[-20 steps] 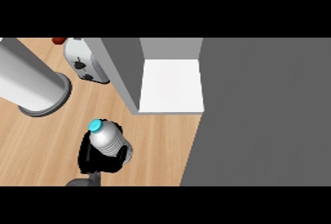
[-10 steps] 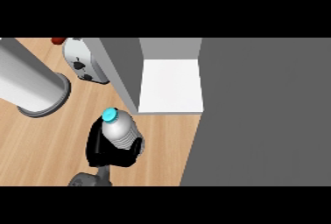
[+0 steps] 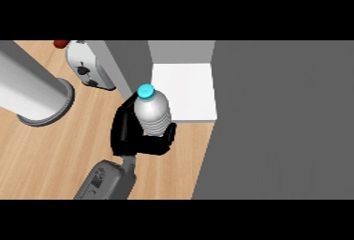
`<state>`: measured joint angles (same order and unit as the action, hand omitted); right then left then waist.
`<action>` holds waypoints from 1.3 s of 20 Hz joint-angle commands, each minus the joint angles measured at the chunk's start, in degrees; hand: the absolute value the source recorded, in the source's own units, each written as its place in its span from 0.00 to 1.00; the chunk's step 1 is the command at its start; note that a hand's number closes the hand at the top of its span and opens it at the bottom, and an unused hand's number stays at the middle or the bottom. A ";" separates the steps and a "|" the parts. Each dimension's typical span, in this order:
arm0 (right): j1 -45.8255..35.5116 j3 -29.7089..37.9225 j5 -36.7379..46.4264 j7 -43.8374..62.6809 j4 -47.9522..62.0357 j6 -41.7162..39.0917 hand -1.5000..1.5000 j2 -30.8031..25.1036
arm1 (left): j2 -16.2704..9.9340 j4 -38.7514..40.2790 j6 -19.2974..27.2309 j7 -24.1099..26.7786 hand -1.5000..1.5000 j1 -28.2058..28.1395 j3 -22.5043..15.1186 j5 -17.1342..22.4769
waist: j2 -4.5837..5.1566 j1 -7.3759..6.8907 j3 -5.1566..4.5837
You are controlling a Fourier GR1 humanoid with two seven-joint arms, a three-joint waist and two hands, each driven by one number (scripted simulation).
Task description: Pick up the bottled water, place it into the cabinet and close the cabinet
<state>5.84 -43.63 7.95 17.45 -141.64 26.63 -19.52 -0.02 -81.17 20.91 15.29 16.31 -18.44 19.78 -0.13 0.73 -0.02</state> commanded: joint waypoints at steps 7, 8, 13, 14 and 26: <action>2.86 2.07 0.06 -1.41 -5.97 -1.73 0.00 -3.23 | 0.02 14.93 6.87 1.76 1.00 17.04 2.15 1.15 | 0.24 0.56 0.03; 6.10 0.76 0.77 -3.45 -6.88 -1.56 0.00 -4.59 | 0.02 14.27 8.61 0.10 1.00 17.49 2.24 0.32 | 0.11 0.54 0.05; 6.01 -0.11 1.47 -3.94 -5.90 -0.43 0.00 -3.09 | 0.02 18.04 10.81 -3.00 1.00 22.79 2.80 -1.73 | 0.05 0.21 0.04; 2.39 2.67 -0.19 -0.63 -4.89 -0.81 0.00 -1.63 | 0.02 22.56 8.98 -1.29 1.00 25.03 4.91 -1.41 | 0.22 0.13 0.01; 4.40 -2.45 1.98 -3.16 -5.56 -0.27 0.00 -2.16 | 0.01 43.52 13.47 4.36 1.00 36.14 6.43 -1.29 | 0.39 1.50 -0.02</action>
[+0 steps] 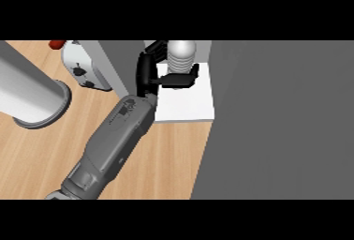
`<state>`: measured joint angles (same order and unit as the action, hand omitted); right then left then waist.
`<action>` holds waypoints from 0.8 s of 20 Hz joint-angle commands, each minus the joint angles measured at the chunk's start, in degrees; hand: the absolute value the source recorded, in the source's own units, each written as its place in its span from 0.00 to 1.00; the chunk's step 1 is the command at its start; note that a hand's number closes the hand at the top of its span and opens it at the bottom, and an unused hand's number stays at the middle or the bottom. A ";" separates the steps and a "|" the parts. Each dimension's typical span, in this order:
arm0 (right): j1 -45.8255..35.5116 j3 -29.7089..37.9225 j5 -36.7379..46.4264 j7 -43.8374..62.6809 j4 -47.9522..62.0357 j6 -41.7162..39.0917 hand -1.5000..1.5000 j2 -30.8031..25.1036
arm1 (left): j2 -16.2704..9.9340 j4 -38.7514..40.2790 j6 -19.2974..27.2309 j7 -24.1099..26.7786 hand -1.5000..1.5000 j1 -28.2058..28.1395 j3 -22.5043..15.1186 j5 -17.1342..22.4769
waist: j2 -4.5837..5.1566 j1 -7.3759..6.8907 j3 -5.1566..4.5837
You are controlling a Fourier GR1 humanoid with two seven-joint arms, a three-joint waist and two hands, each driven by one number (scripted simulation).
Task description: Pick up the bottled water, place it into the cabinet and close the cabinet
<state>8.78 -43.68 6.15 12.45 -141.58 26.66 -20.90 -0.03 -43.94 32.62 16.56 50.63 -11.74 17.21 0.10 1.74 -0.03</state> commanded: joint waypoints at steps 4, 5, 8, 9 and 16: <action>1.11 -0.07 2.52 4.23 -8.13 0.38 0.00 -1.95 | 0.03 12.87 2.23 4.58 1.00 3.66 1.41 -1.56 | 0.30 0.63 -0.03; 0.89 -1.74 3.38 1.26 -4.11 0.65 0.00 -0.70 | -0.93 15.53 2.60 1.25 1.00 9.72 2.77 -2.41 | 0.31 0.66 0.00; 2.82 -0.17 -0.04 0.80 -7.76 -0.98 0.00 -4.14 | -1.42 20.15 4.61 3.16 1.00 8.69 1.62 -4.75 | 0.39 1.13 0.05; 1.80 -0.87 1.20 0.04 -5.09 -0.36 0.00 -2.61 | -0.27 22.65 5.12 3.90 1.00 10.23 3.18 -4.16 | 0.53 1.13 0.02; -0.36 -1.34 0.86 0.42 -5.40 -0.80 0.00 -1.85 | -1.72 29.69 2.83 8.35 1.00 11.94 6.13 -1.98 | 0.87 1.70 -0.05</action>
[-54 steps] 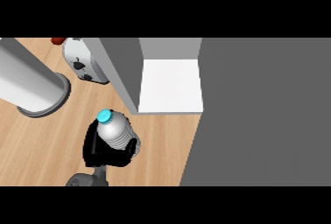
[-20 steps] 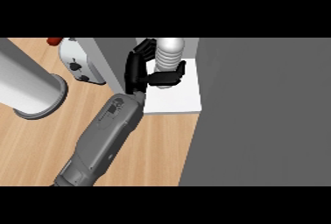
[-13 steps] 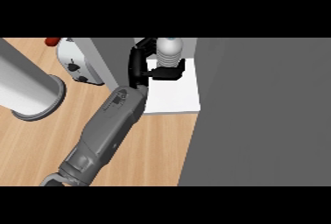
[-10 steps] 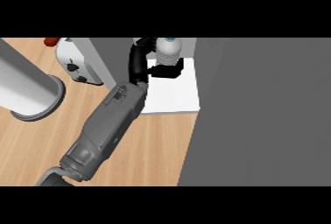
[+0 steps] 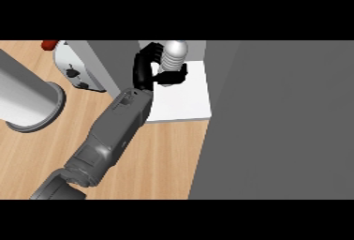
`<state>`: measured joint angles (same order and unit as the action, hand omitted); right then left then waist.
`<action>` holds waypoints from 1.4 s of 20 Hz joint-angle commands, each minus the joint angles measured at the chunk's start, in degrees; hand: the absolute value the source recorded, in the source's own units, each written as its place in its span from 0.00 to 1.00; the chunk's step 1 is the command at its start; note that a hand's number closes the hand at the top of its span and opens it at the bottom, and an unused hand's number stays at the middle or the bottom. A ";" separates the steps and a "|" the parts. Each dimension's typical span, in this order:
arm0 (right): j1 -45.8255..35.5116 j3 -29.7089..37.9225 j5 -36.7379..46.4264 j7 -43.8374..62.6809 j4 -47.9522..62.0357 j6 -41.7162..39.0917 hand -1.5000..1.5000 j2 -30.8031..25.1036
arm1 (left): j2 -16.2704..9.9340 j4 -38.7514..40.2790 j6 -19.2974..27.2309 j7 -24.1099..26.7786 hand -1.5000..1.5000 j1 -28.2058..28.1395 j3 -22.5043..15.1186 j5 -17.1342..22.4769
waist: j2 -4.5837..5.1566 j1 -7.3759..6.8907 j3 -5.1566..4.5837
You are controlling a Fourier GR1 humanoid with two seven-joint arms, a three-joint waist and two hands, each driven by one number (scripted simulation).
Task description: Pick up the bottled water, place it into the cabinet and close the cabinet
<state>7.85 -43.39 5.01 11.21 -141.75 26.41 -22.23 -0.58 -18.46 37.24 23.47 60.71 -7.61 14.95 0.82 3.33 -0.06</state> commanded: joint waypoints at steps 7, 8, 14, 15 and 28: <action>3.25 -1.62 0.59 -1.80 -3.50 -0.73 0.00 -2.11 | 0.05 8.85 2.43 7.03 1.00 0.27 2.80 0.11 | 0.50 1.18 0.01; 1.45 -1.98 1.69 0.16 -4.31 0.54 0.00 -0.22 | -0.10 9.47 3.19 6.33 1.00 1.44 2.43 -0.50 | 0.37 0.74 -0.05; 3.15 -0.72 0.10 -1.28 -5.48 -0.54 0.00 -2.98 | 0.54 14.75 6.52 2.65 0.00 4.50 -0.47 -3.87 | 0.43 1.70 0.02; 2.15 -1.41 0.53 -2.50 -3.54 -0.19 0.00 -1.73 | 0.00 15.28 7.36 2.64 0.00 4.90 -0.37 -4.03 | 0.70 1.99 0.00; -0.73 3.59 -4.08 -1.76 -2.50 -1.16 0.00 -2.72 | 0.56 12.71 8.08 6.66 0.00 2.48 0.82 -3.71 | 0.98 0.92 -0.03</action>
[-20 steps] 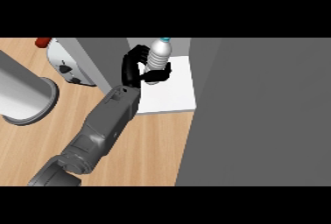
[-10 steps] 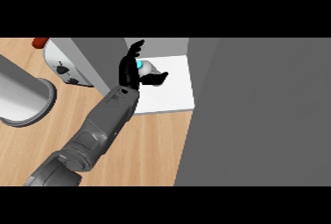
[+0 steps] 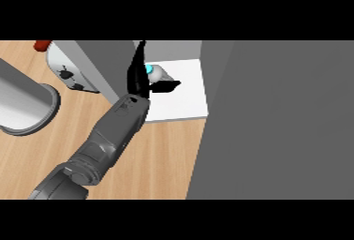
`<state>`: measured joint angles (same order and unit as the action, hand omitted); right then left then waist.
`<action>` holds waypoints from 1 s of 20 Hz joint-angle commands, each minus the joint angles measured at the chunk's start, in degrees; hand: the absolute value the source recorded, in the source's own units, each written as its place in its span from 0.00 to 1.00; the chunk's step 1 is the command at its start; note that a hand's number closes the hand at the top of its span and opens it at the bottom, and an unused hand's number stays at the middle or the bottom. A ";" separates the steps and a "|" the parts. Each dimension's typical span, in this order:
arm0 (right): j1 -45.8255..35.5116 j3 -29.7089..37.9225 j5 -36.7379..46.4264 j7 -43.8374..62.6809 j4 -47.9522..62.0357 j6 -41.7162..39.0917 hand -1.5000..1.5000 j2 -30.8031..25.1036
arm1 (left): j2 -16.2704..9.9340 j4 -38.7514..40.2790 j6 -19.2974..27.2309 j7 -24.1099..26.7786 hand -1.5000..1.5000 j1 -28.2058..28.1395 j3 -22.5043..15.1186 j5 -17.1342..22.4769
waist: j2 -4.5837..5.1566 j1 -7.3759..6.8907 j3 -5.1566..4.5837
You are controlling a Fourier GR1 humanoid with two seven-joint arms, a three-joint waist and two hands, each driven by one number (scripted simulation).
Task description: Pick up the bottled water, place it into the cabinet and close the cabinet
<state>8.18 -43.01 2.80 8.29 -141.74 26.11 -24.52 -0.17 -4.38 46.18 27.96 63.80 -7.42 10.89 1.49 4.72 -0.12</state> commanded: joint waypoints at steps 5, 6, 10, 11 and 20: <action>0.61 -2.07 1.65 1.78 -4.45 0.32 0.00 -0.46 | 0.16 -6.55 -9.41 7.68 0.00 -1.62 3.04 3.00 | -0.31 -0.16 -0.10; 1.40 -2.40 1.78 0.66 -2.26 0.52 0.00 -0.37 | 0.17 -6.86 -13.26 8.23 1.00 -1.98 3.13 3.16 | -0.49 -0.82 -0.04; 0.53 -0.49 1.27 0.60 -1.74 0.48 0.00 -0.50 | 0.16 -10.58 -21.53 10.75 1.00 -2.08 4.86 6.61 | -0.93 -1.50 0.00; -0.11 -1.96 1.29 1.84 -2.30 0.42 0.00 0.07 | 0.16 -11.16 -22.08 13.39 1.00 -2.91 5.18 7.68 | -0.70 -0.85 -0.05; 6.34 -4.46 6.12 2.59 -9.38 3.13 0.00 -4.07 | 0.18 -16.77 -33.64 10.76 1.00 -6.04 2.35 12.80 | -1.96 -2.28 0.06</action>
<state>9.69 -44.66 3.13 8.73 -142.09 28.48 -25.36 0.05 -18.41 15.83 41.31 58.27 -4.72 20.91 0.24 2.66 -0.10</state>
